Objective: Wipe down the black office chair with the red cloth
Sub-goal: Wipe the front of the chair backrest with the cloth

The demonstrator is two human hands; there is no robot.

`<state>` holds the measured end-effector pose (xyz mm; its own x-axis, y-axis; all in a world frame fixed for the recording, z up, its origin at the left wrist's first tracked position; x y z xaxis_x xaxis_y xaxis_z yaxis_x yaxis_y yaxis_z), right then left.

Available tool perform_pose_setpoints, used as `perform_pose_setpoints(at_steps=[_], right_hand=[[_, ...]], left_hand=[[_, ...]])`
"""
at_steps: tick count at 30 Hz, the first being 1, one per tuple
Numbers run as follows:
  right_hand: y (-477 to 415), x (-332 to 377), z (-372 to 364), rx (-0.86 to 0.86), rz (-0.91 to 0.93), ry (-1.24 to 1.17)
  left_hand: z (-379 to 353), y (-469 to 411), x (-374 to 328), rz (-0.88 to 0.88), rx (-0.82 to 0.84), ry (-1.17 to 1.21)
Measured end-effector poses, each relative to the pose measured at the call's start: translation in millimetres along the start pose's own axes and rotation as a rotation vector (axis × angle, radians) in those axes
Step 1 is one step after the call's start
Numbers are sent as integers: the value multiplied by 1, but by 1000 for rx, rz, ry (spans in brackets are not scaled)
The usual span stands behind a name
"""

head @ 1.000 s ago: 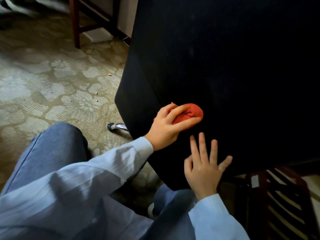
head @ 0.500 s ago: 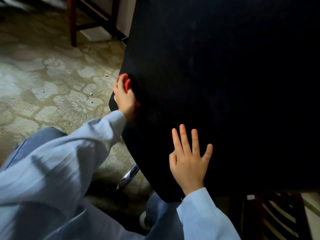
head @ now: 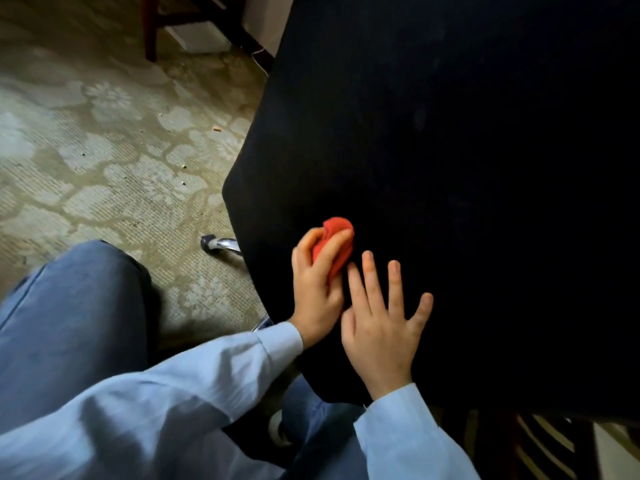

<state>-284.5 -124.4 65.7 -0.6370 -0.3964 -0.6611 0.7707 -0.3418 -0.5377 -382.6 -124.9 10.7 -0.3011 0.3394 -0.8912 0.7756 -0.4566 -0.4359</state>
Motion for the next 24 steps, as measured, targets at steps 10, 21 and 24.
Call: perform_pose_setpoints(at_steps=[10,21,24], right_hand=[[-25,33,3,119,71,-43],[-69,78,-6,287,115,-137],[-75,86,-8,290,96,-161]], left_hand=[[22,-164,93,382,-193,-11],[49,-133,197,833,73,-151],[40,-103,193,712,82,32]])
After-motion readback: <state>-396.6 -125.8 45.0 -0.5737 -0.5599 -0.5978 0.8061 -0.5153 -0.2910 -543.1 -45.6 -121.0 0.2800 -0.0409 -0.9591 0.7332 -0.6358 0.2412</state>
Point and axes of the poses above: each hand's wrist, its own y-axis away from the middle knuckle, its own z-axis out of the back of the hand, x = y × z, the point moved 2 cm from there along -y, towards the middle knuckle, and after that the axes turned 1 degree about -z, right-handed, at the moved point
